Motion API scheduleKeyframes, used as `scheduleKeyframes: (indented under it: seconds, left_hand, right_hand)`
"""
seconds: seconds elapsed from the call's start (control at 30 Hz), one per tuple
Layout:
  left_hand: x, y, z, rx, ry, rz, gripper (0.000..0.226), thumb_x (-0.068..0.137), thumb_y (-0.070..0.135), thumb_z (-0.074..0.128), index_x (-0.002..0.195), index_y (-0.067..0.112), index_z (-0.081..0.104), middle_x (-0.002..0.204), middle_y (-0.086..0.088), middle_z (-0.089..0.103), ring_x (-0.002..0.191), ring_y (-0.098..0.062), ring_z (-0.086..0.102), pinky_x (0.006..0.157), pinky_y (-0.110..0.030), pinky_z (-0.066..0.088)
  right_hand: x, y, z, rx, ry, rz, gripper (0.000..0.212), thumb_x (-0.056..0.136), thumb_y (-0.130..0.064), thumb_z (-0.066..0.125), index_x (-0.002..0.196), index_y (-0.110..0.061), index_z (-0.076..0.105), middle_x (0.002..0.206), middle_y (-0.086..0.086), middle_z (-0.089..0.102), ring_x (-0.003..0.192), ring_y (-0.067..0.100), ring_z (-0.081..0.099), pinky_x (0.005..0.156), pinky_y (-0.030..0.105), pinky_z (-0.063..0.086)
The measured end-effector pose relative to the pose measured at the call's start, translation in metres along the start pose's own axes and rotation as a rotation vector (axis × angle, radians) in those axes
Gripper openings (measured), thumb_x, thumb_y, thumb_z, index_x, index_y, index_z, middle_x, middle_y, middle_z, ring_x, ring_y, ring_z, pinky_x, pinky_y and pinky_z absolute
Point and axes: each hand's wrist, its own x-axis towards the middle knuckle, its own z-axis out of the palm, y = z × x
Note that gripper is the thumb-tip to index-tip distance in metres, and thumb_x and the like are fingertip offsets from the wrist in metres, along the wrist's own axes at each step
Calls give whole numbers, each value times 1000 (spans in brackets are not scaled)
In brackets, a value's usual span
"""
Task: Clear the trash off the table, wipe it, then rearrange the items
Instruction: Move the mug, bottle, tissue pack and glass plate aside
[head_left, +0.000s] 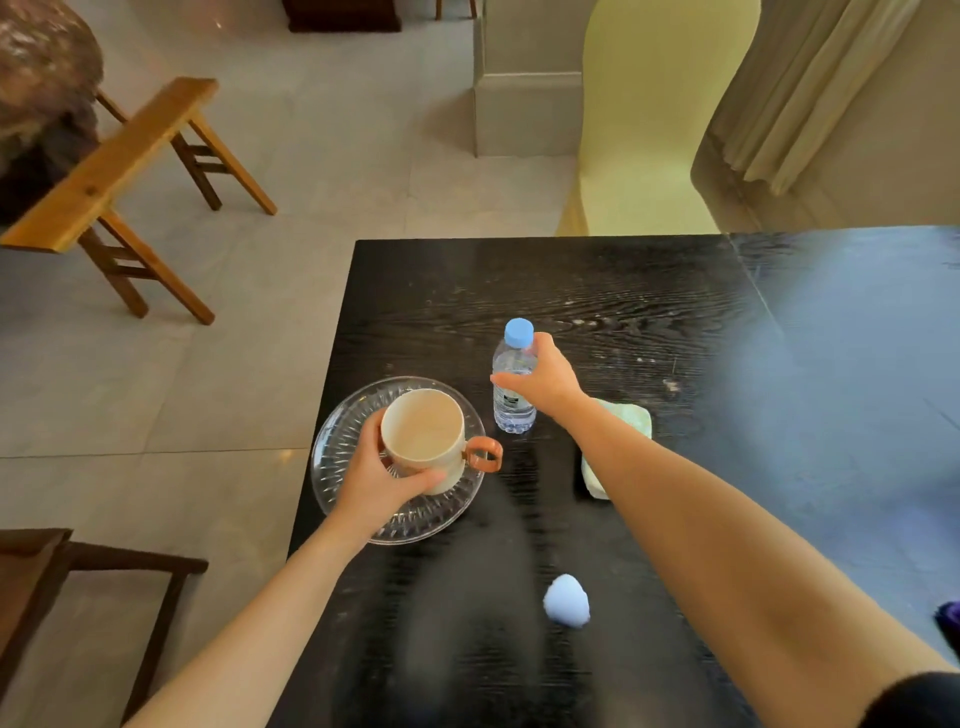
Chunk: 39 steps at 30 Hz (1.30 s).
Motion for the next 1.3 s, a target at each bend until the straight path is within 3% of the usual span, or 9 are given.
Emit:
scheduleKeyframes:
  seconds: [0.17,0.37,0.6,0.97,1.1,1.3]
  left_hand:
    - [19,13,2,26,-44,34,93,58,19,88,131,36,32,119,14,44,105,-3,45,74,-13,39]
    - [43,45,35,26,-138,74,91,58,21,88,126,41,31,114,18,43,103,-5,46,72,-13,40]
    - [66,94,111,85,-219,177,92,57,23,89,129,35,32,119,13,46,112,-10,45,87,-29,41]
    - [37,159,302,9,-318,182,92,60,22,87,135,27,32,129,4,48,117,-14,47,94,-34,44]
    - [23,167,359,-10,-327,157,92,58,23,88,132,28,35,130,2,51,118,-18,49,98,-40,46]
    - [13,170,410,31,-322,143,91,57,23,89,129,32,35,128,4,50,118,-16,49,95,-35,45]
  right_hand:
    - [-9,5,-16,27,29,-13,61,72,-32,77,121,-17,45,106,-5,51,97,15,51,76,30,41]
    - [-26,2,-78,90,76,-6,58,69,-32,79,119,-19,53,113,1,61,104,17,59,86,32,49]
    - [-49,15,-184,85,144,-81,59,70,-33,78,121,-20,52,112,0,64,100,15,62,82,28,49]
    - [-67,145,-335,193,413,8,58,70,-28,79,120,-17,53,107,-1,63,95,15,62,77,27,50]
    - [-63,198,-383,190,488,59,60,68,-31,79,120,-15,53,108,-2,63,97,15,61,81,30,50]
    - [-45,259,-420,168,534,141,61,69,-33,77,121,-18,49,108,-4,58,96,15,57,79,29,46]
